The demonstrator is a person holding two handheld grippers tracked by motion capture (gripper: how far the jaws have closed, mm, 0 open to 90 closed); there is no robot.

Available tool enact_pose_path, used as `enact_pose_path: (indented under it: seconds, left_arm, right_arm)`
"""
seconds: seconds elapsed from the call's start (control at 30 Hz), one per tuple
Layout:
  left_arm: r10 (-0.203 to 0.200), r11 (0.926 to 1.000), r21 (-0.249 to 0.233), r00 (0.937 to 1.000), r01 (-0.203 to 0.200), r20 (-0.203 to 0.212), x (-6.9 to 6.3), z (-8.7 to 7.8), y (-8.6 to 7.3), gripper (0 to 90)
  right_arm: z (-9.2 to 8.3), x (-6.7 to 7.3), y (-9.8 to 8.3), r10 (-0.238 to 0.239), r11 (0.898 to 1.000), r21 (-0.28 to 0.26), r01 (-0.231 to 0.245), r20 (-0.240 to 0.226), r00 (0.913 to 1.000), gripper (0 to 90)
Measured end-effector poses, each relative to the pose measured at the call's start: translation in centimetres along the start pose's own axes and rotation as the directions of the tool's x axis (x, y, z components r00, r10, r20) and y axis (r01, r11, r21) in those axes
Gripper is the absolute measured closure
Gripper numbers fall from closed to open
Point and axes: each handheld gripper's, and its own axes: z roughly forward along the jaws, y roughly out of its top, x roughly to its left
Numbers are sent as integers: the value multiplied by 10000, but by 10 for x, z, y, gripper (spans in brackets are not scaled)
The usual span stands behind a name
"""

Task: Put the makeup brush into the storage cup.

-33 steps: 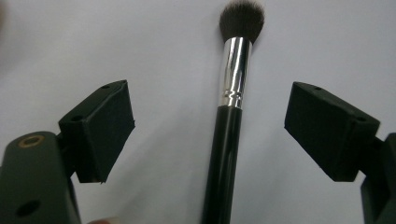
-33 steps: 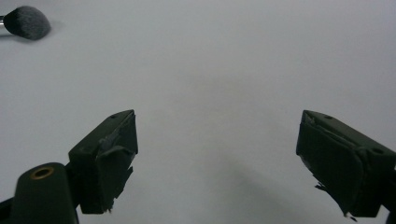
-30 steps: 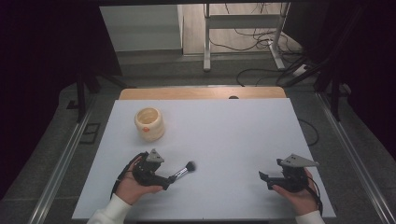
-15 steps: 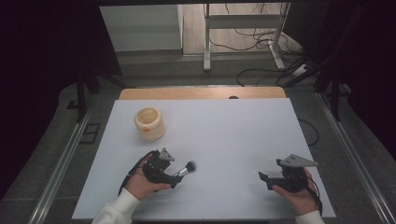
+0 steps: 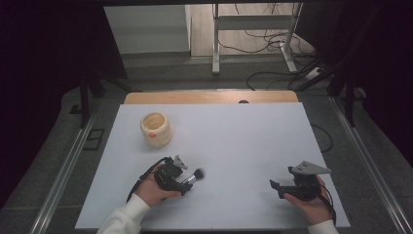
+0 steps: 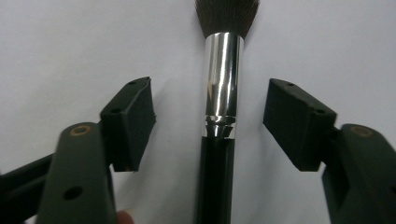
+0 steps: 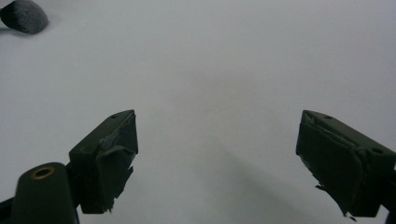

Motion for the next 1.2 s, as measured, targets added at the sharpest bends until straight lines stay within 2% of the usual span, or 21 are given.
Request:
enact_pose_path:
  seconds: [0.17, 0.5, 0.6, 0.7, 0.8, 0.83, 0.93, 1.1, 1.2]
  left_arm:
    - [413, 9978, 522, 9991, -410, -57, -5, 5, 6, 453]
    - [414, 9944, 978, 9991, -404, -88, -13, 4, 11, 641]
    - [614, 9915, 1152, 9981, -606, -40, -16, 4, 14, 711]
    - [744, 9891, 1276, 9972, -732, -45, -16, 3, 15, 715]
    - [669, 9908, 1175, 9978, -666, 12, -16, 3, 15, 717]
    - [791, 9894, 1216, 9969, -787, 14, -16, 3, 15, 718]
    - [751, 9894, 1239, 9972, -753, 60, -14, 2, 15, 718]
    - [539, 9943, 912, 9982, -559, 246, -11, -6, 16, 719]
    - [492, 9968, 619, 9987, -500, 136, -9, -15, 17, 719]
  right_arm:
    - [0, 0, 0, 9, 10000, -1, -9, -35, 10000, 136]
    - [0, 1, 0, -9, 10000, 16, 9, -52, 10000, 136]
    - [0, 1, 0, -5, 10000, 2, 5, -61, 10000, 136]
    - [-1, 0, 0, -8, 10000, 7, 8, -73, 10000, 138]
    - [-1, 0, 0, -14, 10000, 7, 14, -98, 10000, 139]
    - [-1, 0, 0, -8, 10000, 5, 8, -101, 9999, 139]
    - [-1, 0, 0, -2, 10000, 3, 2, -96, 10000, 140]
    - [-1, 1, 0, -26, 10000, -10, 26, -92, 10000, 141]
    - [-1, 0, 0, -29, 10000, -15, 28, -82, 10000, 142]
